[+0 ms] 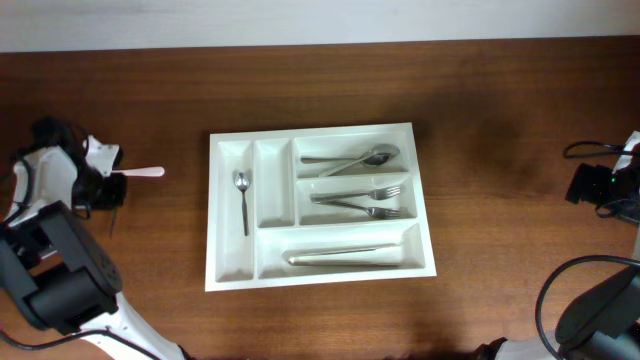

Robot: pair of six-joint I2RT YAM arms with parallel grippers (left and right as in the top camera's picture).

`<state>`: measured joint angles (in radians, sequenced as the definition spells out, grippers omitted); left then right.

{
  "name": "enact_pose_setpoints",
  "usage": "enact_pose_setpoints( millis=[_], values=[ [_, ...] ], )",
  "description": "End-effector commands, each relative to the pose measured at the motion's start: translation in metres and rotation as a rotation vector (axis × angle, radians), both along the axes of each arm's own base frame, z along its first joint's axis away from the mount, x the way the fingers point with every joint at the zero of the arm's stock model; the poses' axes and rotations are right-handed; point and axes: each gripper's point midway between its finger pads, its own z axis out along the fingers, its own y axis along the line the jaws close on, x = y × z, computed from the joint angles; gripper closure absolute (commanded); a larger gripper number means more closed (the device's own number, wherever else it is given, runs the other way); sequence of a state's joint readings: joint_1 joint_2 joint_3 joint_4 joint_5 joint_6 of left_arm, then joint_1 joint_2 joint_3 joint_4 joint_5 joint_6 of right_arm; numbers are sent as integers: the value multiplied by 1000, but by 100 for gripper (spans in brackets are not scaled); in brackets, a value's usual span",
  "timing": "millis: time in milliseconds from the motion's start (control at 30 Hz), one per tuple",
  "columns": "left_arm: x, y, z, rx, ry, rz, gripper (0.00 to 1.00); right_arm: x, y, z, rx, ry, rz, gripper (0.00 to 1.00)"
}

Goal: Pack container
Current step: 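Carry the spoon right and lower it into the leftmost compartment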

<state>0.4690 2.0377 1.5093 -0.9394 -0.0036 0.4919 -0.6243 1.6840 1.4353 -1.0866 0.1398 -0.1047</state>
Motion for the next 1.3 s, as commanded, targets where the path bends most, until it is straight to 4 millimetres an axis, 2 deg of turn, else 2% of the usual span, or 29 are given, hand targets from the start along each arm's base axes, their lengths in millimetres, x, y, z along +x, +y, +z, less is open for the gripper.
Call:
enact_pose_setpoints(
  millis=[0,167,333,500,667,800,933,1267],
  values=[
    [28,-10,30,17,-48,-19,98,-1,-1,2,-2,-9,-13,1],
    [52,-44,66,-45,-101,-94,98,-1,-1,2,-2,-9,-13,1],
    [68,-103,99,-198,-158,-193,98,-1,-1,2,-2,-9,-13,1],
    [68,-162,117,-343,-153,-255,98,-1,-1,2,-2,-9,-13,1],
    [55,-200,115,-381,-70,-224,98,-1,-1,2,-2,-9,-13,1],
    [44,-220,112,-399,6,-116,98,-1,-1,2,-2,-9,-13,1],
    [25,-221,98,-319,108,-19,98,-1,-1,2,-2,-9,-13,1],
    [-2,-233,59,-307,226,-18,98,-1,-1,2,-2,-9,-13,1]
  ],
)
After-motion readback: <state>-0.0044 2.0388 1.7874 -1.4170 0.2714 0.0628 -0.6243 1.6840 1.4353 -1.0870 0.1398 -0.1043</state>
